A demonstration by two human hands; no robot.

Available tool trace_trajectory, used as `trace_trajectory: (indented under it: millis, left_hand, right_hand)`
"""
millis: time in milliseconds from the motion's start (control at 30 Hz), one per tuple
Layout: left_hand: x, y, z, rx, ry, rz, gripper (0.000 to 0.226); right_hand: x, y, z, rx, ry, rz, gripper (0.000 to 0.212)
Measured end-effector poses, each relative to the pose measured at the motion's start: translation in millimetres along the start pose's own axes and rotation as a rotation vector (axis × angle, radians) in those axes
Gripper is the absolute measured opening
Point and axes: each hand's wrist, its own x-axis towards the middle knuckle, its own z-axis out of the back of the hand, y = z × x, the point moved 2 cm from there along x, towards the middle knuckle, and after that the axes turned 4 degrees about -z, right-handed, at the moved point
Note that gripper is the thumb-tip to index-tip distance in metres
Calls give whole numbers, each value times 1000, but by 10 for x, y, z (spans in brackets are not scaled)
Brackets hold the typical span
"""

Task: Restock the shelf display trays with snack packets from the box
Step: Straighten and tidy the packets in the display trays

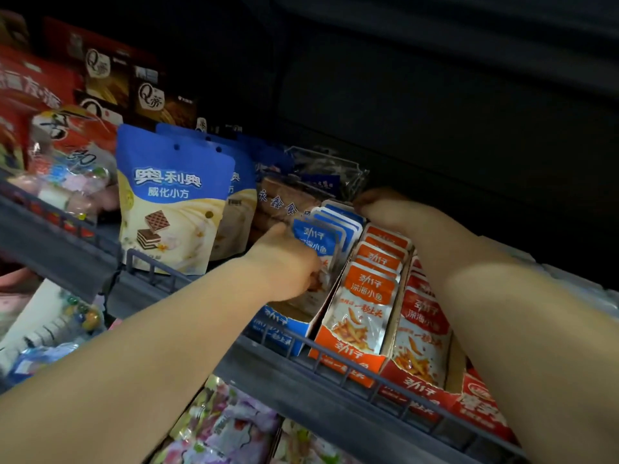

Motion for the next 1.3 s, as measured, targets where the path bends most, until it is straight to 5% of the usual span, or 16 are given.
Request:
trace_trajectory:
  millis: [367, 467, 600, 733, 833, 967, 1133, 1300]
  left_hand:
    - [-42, 51, -108, 48, -123, -50, 29]
    - [-92, 74, -53, 55, -416, -105, 15]
    - [-112, 108, -88, -87, -596, 45, 50]
    - [-52, 121, -121, -214, -411, 128, 96]
    - [-28, 138, -149, -216, -287, 97, 91]
    - [-50, 138, -179, -220, -349, 87, 87]
    - [-110, 150, -212, -232, -523, 84, 89]
    - [-119, 146, -164, -377, -432, 136, 97]
  right_hand:
    - [72, -42, 13, 32, -27, 20, 29]
    - [67, -48, 35, 74, -51, 30, 33]
    - [42, -54, 49, 107, -38, 23, 34]
    - [43, -68, 32, 70, -54, 14, 37]
    - [56, -74, 3, 15, -83, 13, 38]
    - [72, -82, -99, -217, -168, -8, 40]
    - [5, -47, -106, -104, -159, 63, 26]
    - [-98, 2, -121, 0, -119, 172, 25]
